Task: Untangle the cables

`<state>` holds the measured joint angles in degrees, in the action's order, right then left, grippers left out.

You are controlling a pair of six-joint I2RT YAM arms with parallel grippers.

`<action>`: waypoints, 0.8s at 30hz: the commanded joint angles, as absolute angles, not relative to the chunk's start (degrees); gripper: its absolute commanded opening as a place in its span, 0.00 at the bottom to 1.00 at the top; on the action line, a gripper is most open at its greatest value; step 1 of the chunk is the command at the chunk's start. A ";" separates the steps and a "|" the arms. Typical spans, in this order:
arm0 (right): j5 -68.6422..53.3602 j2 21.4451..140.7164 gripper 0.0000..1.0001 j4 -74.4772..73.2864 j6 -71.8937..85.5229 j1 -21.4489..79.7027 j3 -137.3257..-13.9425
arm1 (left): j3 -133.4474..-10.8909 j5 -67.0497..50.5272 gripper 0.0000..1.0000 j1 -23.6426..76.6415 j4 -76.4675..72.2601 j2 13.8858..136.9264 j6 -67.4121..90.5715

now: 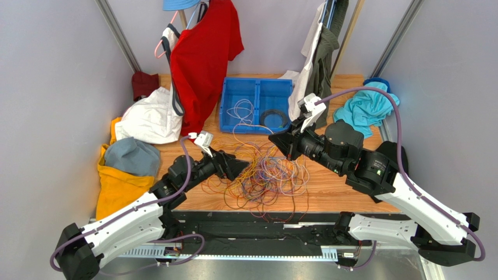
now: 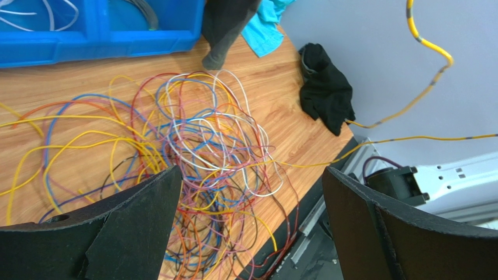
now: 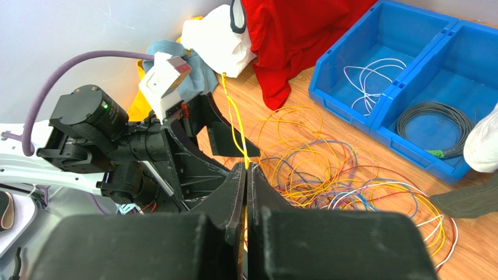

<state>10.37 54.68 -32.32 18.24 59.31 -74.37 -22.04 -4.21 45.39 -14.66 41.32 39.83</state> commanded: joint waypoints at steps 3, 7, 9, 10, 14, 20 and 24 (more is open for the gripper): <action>12.38 55.28 0.00 -31.37 16.88 59.33 -78.74 | -22.33 -7.82 0.98 45.44 -19.60 45.52 40.60; 12.39 56.51 0.00 -32.69 15.65 59.24 -82.79 | -18.82 -8.96 0.99 45.44 -25.55 48.68 43.06; 11.87 57.04 0.00 -33.31 15.73 59.33 -84.37 | -18.55 -10.10 0.99 45.44 -28.02 52.18 43.85; 11.87 57.39 0.00 -33.40 15.47 59.33 -84.98 | -18.72 -10.54 0.99 45.44 -29.95 53.69 44.55; 13.97 59.85 0.00 -36.11 11.96 59.33 -94.63 | -19.60 -11.69 0.99 45.44 -32.86 60.72 46.05; 14.76 64.25 0.00 -37.36 7.13 59.33 -111.09 | -18.63 -10.72 0.99 45.44 -36.12 65.04 47.81; 16.78 64.60 0.00 -35.51 5.10 59.33 -109.79 | -17.67 -9.67 0.99 45.44 -34.64 65.13 47.72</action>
